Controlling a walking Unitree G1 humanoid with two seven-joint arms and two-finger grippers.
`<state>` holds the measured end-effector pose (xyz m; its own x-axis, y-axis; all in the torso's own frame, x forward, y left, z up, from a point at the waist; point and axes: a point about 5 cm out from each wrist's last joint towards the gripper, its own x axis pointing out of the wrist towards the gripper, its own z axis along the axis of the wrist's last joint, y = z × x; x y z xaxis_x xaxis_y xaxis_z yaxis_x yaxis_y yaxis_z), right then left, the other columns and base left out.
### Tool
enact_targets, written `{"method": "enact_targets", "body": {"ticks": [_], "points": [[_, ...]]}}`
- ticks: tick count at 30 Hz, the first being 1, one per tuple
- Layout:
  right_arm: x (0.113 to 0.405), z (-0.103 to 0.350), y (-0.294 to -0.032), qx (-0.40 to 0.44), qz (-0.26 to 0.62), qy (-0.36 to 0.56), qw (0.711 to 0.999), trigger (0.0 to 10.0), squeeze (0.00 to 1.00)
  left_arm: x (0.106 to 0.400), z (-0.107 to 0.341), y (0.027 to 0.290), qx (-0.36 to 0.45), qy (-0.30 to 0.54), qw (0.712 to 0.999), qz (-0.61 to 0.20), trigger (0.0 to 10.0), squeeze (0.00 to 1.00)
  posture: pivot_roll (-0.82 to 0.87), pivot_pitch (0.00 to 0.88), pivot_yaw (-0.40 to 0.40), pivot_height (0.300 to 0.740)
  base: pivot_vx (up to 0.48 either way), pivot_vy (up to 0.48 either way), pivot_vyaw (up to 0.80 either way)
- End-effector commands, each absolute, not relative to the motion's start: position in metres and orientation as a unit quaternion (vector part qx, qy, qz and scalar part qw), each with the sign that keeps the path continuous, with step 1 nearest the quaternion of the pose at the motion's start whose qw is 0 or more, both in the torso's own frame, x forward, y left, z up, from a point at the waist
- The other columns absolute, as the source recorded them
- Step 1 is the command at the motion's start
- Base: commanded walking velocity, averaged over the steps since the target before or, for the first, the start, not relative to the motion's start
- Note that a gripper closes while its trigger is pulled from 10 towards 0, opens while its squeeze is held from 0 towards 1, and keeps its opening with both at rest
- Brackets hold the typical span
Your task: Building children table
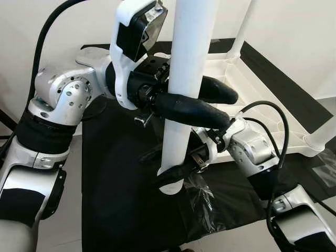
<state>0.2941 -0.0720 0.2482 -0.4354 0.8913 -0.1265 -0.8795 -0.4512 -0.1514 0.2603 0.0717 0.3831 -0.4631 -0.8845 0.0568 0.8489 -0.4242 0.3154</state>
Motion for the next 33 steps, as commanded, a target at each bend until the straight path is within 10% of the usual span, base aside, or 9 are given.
{"method": "enact_targets", "body": {"ticks": [1,2,12,14,21,29,30,32,33], "points": [[0.294,0.246,-0.067,-0.104,0.849,-0.025,0.518,0.0,0.0,0.252,0.394,0.068,0.045,-0.188,0.498,-0.845,2.8,0.91,0.02,0.131,-0.097,0.74,0.0,0.0,0.0],[0.296,0.246,-0.067,-0.103,0.843,-0.031,0.527,0.0,0.0,0.255,0.396,0.07,0.037,-0.192,0.514,-0.835,10.0,1.0,0.02,0.133,-0.098,0.74,0.0,0.0,0.0],[0.314,0.256,-0.075,-0.08,0.759,-0.092,0.639,0.0,0.0,0.267,0.416,0.135,-0.041,-0.28,0.631,-0.722,10.0,1.0,0.01,0.151,-0.082,0.74,0.0,0.0,0.0],[0.324,0.264,-0.092,-0.067,0.705,-0.117,0.697,0.0,0.0,0.279,0.417,0.18,-0.069,-0.309,0.706,-0.634,10.0,1.0,0.01,0.171,-0.079,0.74,0.0,0.0,0.0],[0.345,0.279,-0.119,-0.051,0.597,-0.153,0.786,0.0,0.0,0.291,0.404,0.24,-0.09,-0.323,0.82,-0.464,10.0,1.0,0.02,0.202,-0.087,0.74,0.0,0.0,0.0],[0.366,0.293,-0.13,-0.017,0.472,-0.184,0.862,0.0,0.0,0.281,0.353,0.274,-0.135,-0.31,0.887,-0.313,10.0,1.0,0.01,0.238,-0.096,0.74,0.0,0.0,0.0],[0.366,0.292,-0.129,-0.014,0.473,-0.183,0.862,1.7,0.0,0.282,0.347,0.276,-0.158,-0.31,0.889,-0.298,10.0,1.0,0.01,0.243,-0.099,0.74,0.0,0.0,0.0],[0.366,0.292,-0.129,-0.012,0.474,-0.182,0.862,1.7,0.0,0.282,0.344,0.276,-0.174,-0.31,0.889,-0.288,10.0,1.0,0.01,0.246,-0.099,0.74,0.0,0.0,0.0],[0.365,0.292,-0.127,-0.011,0.475,-0.184,0.861,10.0,0.0,0.284,0.339,0.273,-0.179,-0.303,0.894,-0.278,10.0,0.69,0.02,0.253,-0.1,0.74,0.0,0.0,0.0]]}}
